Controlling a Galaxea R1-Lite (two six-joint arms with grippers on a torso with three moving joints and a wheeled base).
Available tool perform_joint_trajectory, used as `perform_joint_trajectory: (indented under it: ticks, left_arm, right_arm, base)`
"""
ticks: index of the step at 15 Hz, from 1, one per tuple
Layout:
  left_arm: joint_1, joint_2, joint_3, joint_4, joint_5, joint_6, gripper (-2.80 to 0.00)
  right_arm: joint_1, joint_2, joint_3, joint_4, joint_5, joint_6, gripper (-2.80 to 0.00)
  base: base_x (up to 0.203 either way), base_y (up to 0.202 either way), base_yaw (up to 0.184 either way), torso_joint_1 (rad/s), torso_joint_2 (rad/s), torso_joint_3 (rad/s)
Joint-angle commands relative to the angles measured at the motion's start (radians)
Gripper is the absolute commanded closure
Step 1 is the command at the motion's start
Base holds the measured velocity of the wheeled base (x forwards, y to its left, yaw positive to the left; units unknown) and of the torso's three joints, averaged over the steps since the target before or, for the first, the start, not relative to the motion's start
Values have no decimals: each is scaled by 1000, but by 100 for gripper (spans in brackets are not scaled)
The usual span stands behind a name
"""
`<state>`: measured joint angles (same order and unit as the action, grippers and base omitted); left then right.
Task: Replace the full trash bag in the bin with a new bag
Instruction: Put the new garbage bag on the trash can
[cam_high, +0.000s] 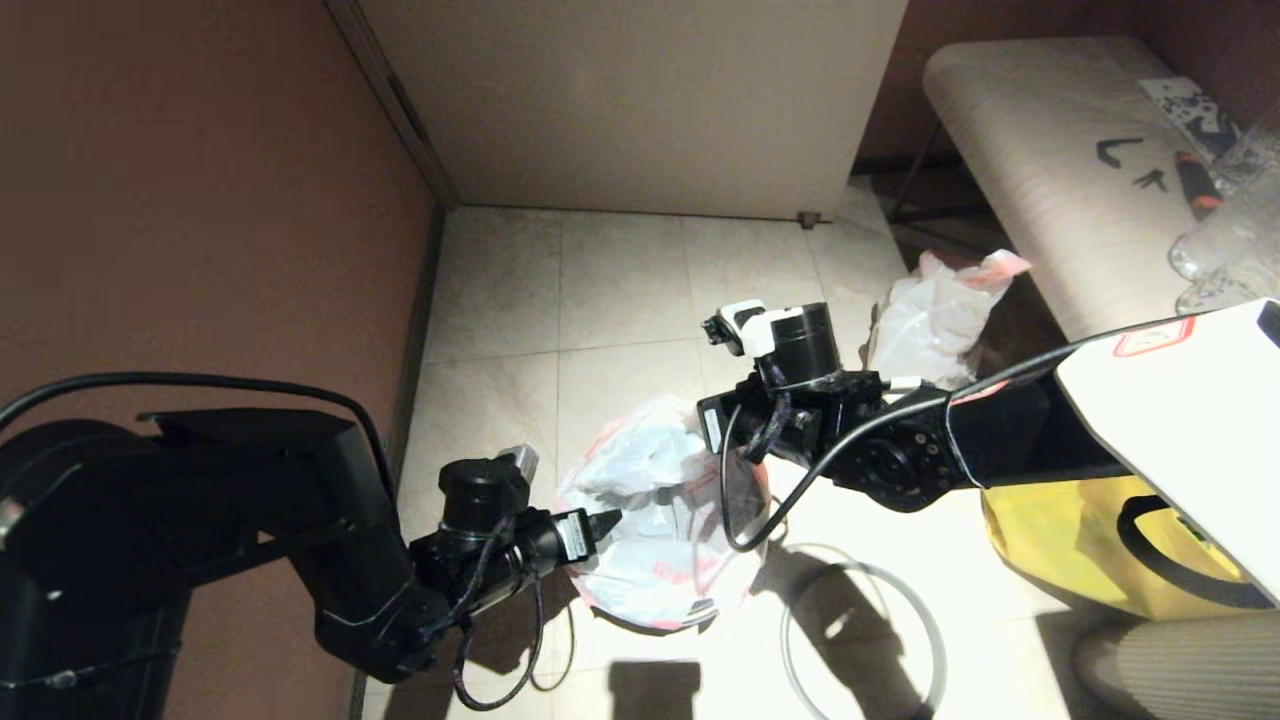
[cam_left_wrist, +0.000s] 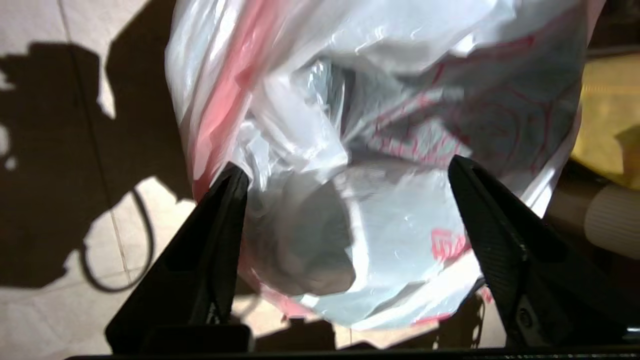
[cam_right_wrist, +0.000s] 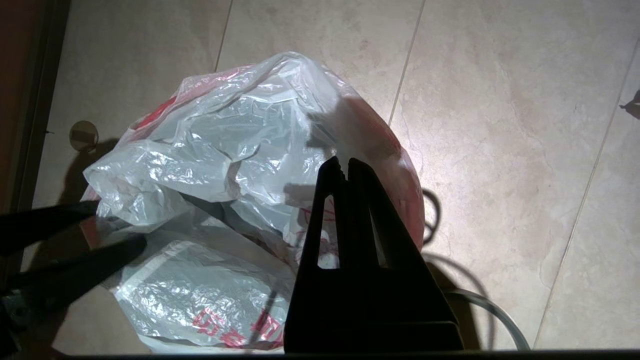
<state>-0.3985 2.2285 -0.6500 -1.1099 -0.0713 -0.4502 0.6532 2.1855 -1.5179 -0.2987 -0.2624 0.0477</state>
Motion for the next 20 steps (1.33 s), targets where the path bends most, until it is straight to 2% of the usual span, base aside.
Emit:
perform_joint_trajectory:
  ticks: [1,3,5,6,9,11,12,13,15,17,18,19,20]
  left_arm:
    - [14,-6,10,-31,-2,-5,-280]
    - [17,-16,40,-71,-49,-6,-280]
    - [30,-18,74,-164,-87,-9,-280]
    - [37,-17,87,-214,-92,-11,0]
    - [42,-137,83,-211,-86,-13,0]
    - [59,-247,21,-110,-85,-4,0]
    - [68,-284,0,-38,-87,-1,0]
    - [80,-291,-9,-21,-88,0,0]
    - [110,-211,-45,-12,-85,1,0]
    - [151,-59,-102,-9,-80,6,0]
    - [163,-5,-126,-16,-77,13,0]
    - [170,45,-141,-46,-77,17,0]
    - [175,89,-148,-118,-81,18,0]
  right_arm:
    - [0,4,4,-2,-1,0,0]
    - [-1,15,4,-3,-1,1,0]
    - [0,31,4,-3,-1,1,0]
    - [1,45,0,-3,0,-1,0]
    - [26,136,-52,1,-2,-54,0]
    - [67,181,-110,61,-24,-72,0]
    - [82,202,-155,121,-62,-78,0]
    - [93,238,-207,181,-90,-80,0]
    - [106,336,-314,282,-115,-85,0]
    - [109,447,-415,383,-141,-86,0]
    - [107,495,-448,400,-146,-93,0]
    - [101,538,-464,381,-126,-135,0]
    - [97,571,-470,327,-82,-174,0]
  base:
    - [0,0,0,0,0,0]
    - [0,0,0,0,0,0]
    - [0,0,0,0,0,0]
    - [0,0,0,0,0,0]
    - [0,0,0,0,0,0]
    - [0,0,0,0,0,0]
    - [0,0,0,0,0,0]
    - [0,0,0,0,0,0]
    - [0,0,0,0,0,0]
    - [0,0,0,0,0,0]
    - [0,0,0,0,0,0]
    - [0,0,0,0,0,0]
    - [0,0,0,0,0,0]
